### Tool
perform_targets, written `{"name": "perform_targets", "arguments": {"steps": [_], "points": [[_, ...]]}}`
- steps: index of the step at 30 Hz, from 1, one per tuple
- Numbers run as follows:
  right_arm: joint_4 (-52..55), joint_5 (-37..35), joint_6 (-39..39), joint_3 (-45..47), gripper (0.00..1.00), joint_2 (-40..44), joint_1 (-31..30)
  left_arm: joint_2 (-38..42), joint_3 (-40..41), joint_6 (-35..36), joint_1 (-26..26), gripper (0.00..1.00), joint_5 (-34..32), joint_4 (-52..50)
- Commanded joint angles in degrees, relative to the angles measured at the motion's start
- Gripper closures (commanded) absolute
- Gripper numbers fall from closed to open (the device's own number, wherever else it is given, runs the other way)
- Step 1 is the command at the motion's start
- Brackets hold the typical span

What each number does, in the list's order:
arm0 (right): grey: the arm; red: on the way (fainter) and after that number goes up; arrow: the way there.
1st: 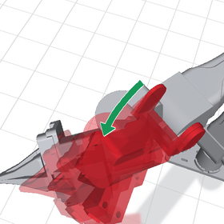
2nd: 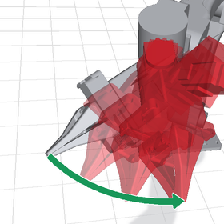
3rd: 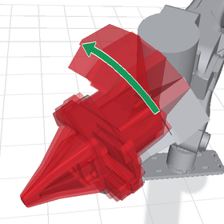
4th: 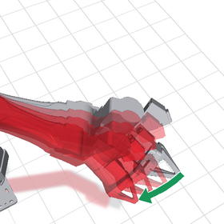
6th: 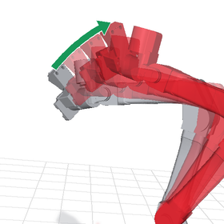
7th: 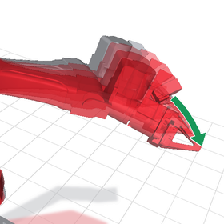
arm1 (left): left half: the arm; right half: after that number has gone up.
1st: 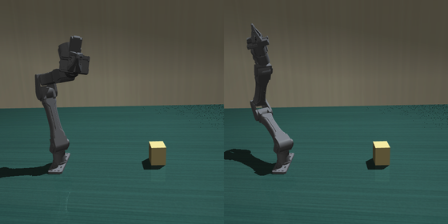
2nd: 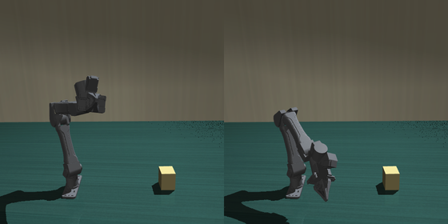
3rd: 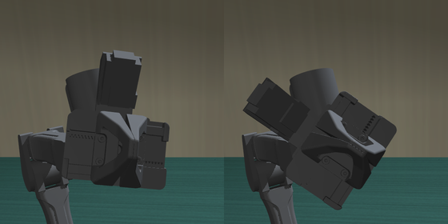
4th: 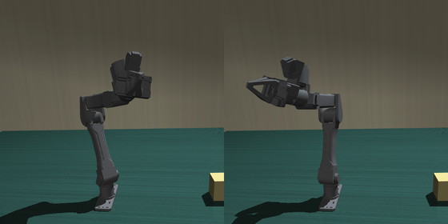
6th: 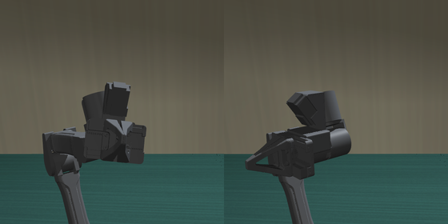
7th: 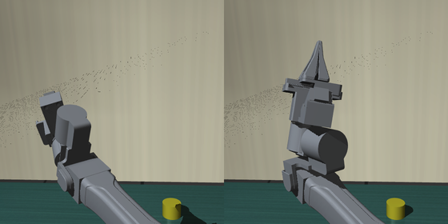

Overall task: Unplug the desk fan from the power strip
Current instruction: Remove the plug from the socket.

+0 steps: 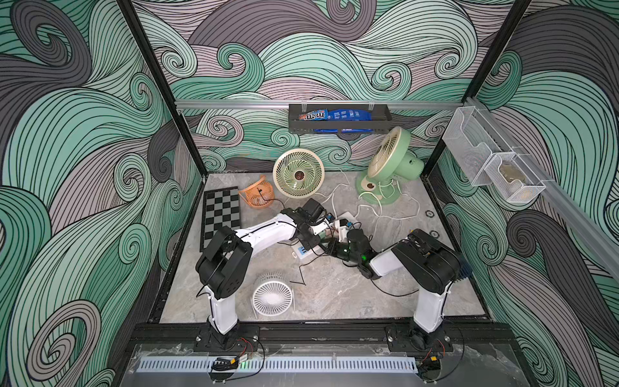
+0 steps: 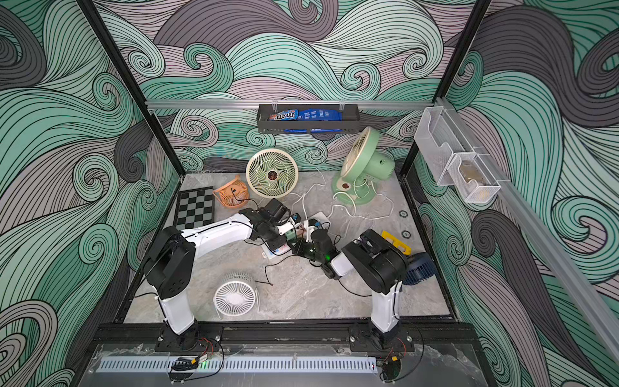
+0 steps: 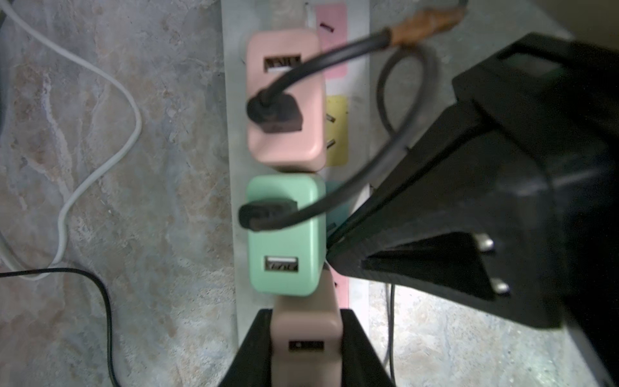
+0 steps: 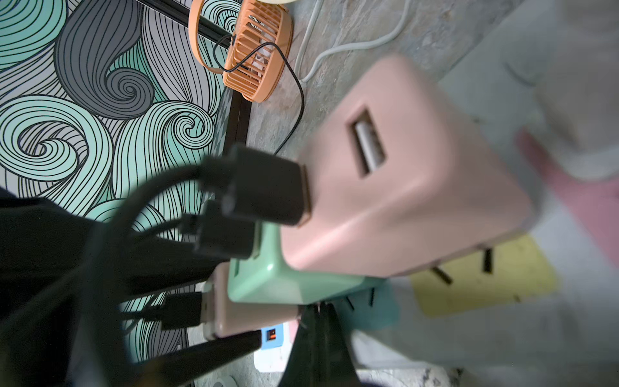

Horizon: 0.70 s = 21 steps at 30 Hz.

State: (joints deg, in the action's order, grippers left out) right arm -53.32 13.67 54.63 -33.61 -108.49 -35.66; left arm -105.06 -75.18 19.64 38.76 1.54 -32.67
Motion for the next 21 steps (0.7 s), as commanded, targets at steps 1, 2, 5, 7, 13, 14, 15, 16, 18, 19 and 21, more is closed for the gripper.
{"name": "perform_targets", "arguments": {"steps": [1, 2, 5, 7, 13, 14, 15, 16, 18, 19, 21], "points": [[5.9, -1.2, -0.4, -0.1, 1.0, -2.0, 0.0, 0.1, -0.2, -0.4, -0.6, 1.0, 2.0, -3.9], [5.9, -1.3, -0.3, 0.0, 1.0, -2.0, 0.0, 0.4, 0.5, 0.8, -0.2, 1.0, 1.0, -2.8], [6.1, -1.5, -0.4, 0.0, 1.0, -1.8, -0.1, 1.5, 2.0, 2.8, 1.6, 1.0, -4.5, -0.6], [6.1, -1.5, -0.3, 0.2, 1.0, -1.8, -0.1, 1.9, 2.0, 3.0, 2.0, 1.0, -6.9, 0.0], [6.1, -1.5, -0.4, 0.1, 1.0, -1.8, -0.1, 0.9, -1.2, -1.4, -1.3, 1.0, 3.2, -4.4], [6.1, -1.5, -0.5, 0.2, 1.0, -1.7, -0.1, 0.5, -1.8, -2.0, -1.8, 1.0, 4.0, -5.2], [6.1, -1.6, -0.5, 0.2, 1.0, -1.7, -0.2, 0.3, -1.8, -2.0, -1.8, 1.0, 3.8, -5.4], [6.1, -1.7, -0.4, 0.3, 1.0, -1.7, -0.2, 0.4, -1.3, -1.3, -1.6, 1.0, 3.3, -4.9], [6.1, -1.8, -0.4, 0.3, 1.0, -1.6, -0.2, 1.2, -0.1, 0.9, -0.7, 1.0, 0.6, -3.5], [6.1, -1.8, -0.3, 0.4, 1.0, -1.7, -0.2, 1.6, 0.6, 1.5, 0.2, 1.0, -1.7, -2.6], [6.2, -1.9, -0.3, 0.5, 1.0, -1.7, -0.1, 2.3, 1.4, 3.5, 1.7, 1.0, -6.2, -0.9]]}}
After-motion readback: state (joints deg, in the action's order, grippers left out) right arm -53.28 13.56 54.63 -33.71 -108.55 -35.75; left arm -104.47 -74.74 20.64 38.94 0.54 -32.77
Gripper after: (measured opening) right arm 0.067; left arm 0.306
